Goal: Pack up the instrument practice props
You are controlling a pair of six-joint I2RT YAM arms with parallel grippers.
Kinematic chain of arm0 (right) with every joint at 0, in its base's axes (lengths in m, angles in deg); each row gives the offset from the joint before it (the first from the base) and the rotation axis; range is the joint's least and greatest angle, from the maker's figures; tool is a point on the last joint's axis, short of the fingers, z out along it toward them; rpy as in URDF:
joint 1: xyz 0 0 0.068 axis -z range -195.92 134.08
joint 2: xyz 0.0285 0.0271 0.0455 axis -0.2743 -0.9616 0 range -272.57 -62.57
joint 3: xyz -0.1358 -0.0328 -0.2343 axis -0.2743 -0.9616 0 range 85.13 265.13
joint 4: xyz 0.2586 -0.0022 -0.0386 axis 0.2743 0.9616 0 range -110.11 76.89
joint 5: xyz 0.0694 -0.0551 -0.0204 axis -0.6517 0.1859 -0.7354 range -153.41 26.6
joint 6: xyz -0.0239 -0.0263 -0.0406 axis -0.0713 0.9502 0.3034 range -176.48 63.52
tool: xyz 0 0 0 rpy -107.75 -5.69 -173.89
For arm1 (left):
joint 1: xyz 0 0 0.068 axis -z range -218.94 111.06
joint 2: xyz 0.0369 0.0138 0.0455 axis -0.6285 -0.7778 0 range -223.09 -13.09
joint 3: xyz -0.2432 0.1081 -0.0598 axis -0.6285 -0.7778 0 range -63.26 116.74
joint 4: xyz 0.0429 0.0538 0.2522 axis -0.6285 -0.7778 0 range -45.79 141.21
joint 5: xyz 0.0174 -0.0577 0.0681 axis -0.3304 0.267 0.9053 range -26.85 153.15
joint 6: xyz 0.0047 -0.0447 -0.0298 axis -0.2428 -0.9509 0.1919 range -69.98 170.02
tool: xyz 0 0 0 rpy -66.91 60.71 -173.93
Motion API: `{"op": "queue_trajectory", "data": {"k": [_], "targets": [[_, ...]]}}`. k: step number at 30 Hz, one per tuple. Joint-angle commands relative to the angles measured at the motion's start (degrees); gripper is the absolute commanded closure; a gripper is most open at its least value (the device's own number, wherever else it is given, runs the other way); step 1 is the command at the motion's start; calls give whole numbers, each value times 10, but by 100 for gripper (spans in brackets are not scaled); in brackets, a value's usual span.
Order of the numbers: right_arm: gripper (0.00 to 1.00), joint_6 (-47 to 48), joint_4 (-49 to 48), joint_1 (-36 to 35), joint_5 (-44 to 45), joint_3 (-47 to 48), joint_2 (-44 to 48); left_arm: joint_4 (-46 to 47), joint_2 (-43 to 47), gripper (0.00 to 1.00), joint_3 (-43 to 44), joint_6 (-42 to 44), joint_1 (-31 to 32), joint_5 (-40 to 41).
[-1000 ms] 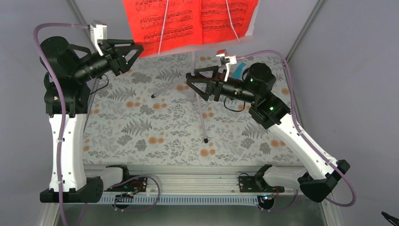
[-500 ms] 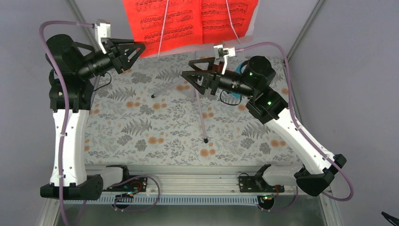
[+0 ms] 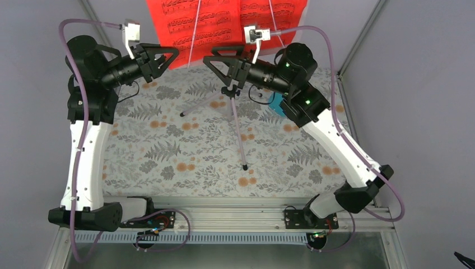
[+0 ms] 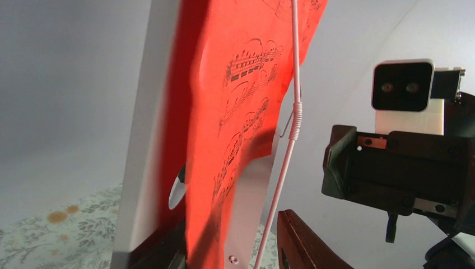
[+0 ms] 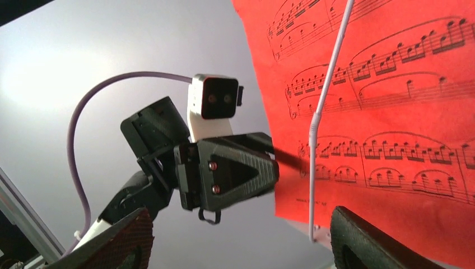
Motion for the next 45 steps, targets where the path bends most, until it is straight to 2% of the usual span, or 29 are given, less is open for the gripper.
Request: {"op": "queue_trajectory", "data": {"k": [1, 6, 12, 23, 28, 31, 34, 36, 45], "targets": [[26, -35, -13, -7, 6, 49, -34, 12, -16, 69, 16, -5, 11, 2], [34, -58, -29, -6, 10, 89, -70, 4, -28, 80, 25, 3, 17, 17], [37, -77, -31, -6, 10, 143, -113, -10, -25, 97, 25, 17, 17, 35], [44, -85, -7, -4, 46, 269, -204, -27, -19, 98, 24, 31, 17, 34], [49, -102, -17, 0, 44, 294, -232, -29, -17, 98, 19, 34, 17, 32], [60, -109, -38, 2, 41, 295, -241, -29, -16, 98, 16, 34, 17, 30], [86, -101, -60, 2, 35, 294, -245, -34, -15, 98, 16, 37, 17, 30], [96, -91, -63, 2, 37, 294, -246, -34, -13, 98, 16, 35, 18, 33], [97, -42, -102, 3, 20, 262, -233, -7, 11, 98, -2, -9, 17, 90]]}}
